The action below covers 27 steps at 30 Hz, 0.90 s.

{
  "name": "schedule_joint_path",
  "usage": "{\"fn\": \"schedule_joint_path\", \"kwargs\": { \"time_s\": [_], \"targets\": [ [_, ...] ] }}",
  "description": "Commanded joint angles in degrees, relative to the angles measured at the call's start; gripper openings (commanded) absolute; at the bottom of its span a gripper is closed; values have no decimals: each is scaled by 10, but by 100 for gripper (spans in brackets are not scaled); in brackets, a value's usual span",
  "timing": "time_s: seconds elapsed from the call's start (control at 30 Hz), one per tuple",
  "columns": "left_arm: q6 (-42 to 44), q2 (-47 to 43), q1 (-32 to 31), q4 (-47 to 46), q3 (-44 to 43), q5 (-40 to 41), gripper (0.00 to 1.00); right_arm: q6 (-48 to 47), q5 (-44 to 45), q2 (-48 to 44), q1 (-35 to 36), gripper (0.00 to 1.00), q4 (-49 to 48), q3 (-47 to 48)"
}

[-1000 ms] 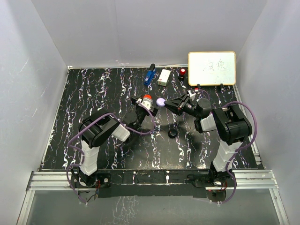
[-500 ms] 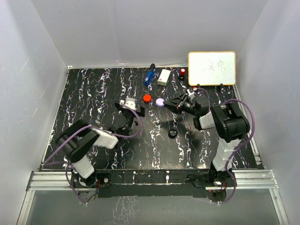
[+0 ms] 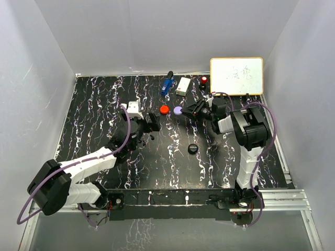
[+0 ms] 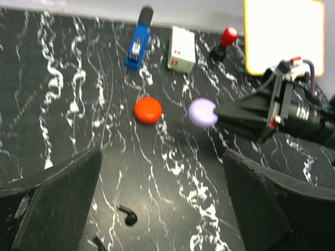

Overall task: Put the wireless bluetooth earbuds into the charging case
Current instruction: Place the charging case at the center of the board.

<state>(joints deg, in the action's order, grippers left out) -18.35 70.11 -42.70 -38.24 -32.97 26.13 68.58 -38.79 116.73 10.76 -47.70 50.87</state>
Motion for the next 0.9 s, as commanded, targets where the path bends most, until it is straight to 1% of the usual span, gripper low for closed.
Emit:
{"fn": "schedule_joint_path", "kwargs": {
  "time_s": [0.0, 0.2, 0.43, 0.5, 0.6, 0.7, 0.83, 0.87],
  "targets": [
    [-75, -34, 3, 81, 12, -34, 99, -52, 30, 25, -3, 0, 36, 50],
    [-83, -44, 3, 90, 21, -38, 99, -69, 46, 59, -2, 0, 68, 84],
    [-85, -35, 3, 89, 20, -42, 99, -80, 56, 68, -3, 0, 96, 104],
    [-86, -33, 3, 90, 19, -41, 99, -84, 57, 68, -3, 9, 104, 110],
    [-88, -33, 3, 91, 19, -42, 99, -85, 59, 62, -2, 31, 106, 106],
    [-89, -33, 3, 94, 18, -40, 99, -90, 67, 46, -4, 50, 108, 89],
    [-91, -38, 3, 103, 15, -39, 99, -93, 69, 9, -9, 67, 94, 42],
    [-91, -39, 3, 106, 14, -40, 99, -93, 68, -8, -11, 74, 84, 25]
  ]
}}
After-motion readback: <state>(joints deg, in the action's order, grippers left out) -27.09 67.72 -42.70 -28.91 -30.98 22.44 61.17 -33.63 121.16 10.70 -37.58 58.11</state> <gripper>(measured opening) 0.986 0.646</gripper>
